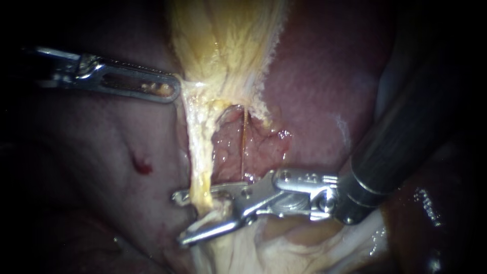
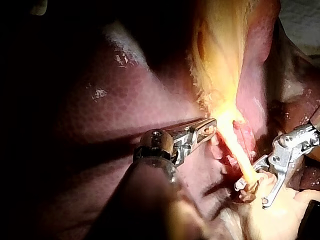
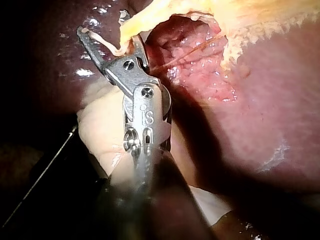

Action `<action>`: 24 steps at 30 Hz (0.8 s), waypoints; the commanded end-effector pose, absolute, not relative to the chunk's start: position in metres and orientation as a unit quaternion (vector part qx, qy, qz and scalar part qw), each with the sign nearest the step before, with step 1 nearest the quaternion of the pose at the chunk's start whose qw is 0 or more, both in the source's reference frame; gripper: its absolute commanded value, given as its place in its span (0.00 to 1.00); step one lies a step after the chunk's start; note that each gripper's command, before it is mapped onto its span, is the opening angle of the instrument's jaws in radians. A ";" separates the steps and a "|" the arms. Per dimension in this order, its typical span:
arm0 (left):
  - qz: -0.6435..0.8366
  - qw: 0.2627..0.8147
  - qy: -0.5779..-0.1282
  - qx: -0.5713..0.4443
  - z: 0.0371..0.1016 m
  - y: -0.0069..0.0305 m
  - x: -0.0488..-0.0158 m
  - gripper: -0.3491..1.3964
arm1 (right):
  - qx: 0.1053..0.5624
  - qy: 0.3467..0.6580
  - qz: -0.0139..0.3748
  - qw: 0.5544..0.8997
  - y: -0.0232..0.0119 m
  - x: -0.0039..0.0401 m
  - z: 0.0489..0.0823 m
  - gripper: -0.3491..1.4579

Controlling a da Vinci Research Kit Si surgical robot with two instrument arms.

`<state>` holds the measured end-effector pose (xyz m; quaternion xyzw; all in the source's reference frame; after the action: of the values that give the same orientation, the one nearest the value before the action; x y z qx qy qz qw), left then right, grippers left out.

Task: Clipping first clip left tube

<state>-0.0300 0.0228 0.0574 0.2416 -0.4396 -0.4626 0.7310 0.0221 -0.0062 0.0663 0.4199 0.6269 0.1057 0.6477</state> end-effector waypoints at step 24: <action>-0.463 0.731 -0.440 0.241 0.0574 0.0228 -0.0301 0.00 | 0.418 0.626 0.103 0.650 -0.0059 0.0219 0.0667 0.37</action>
<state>-0.0301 0.0228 0.0573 0.2417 -0.4399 -0.4624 0.7310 0.0218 -0.0060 0.0668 0.4170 0.6252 0.1046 0.6514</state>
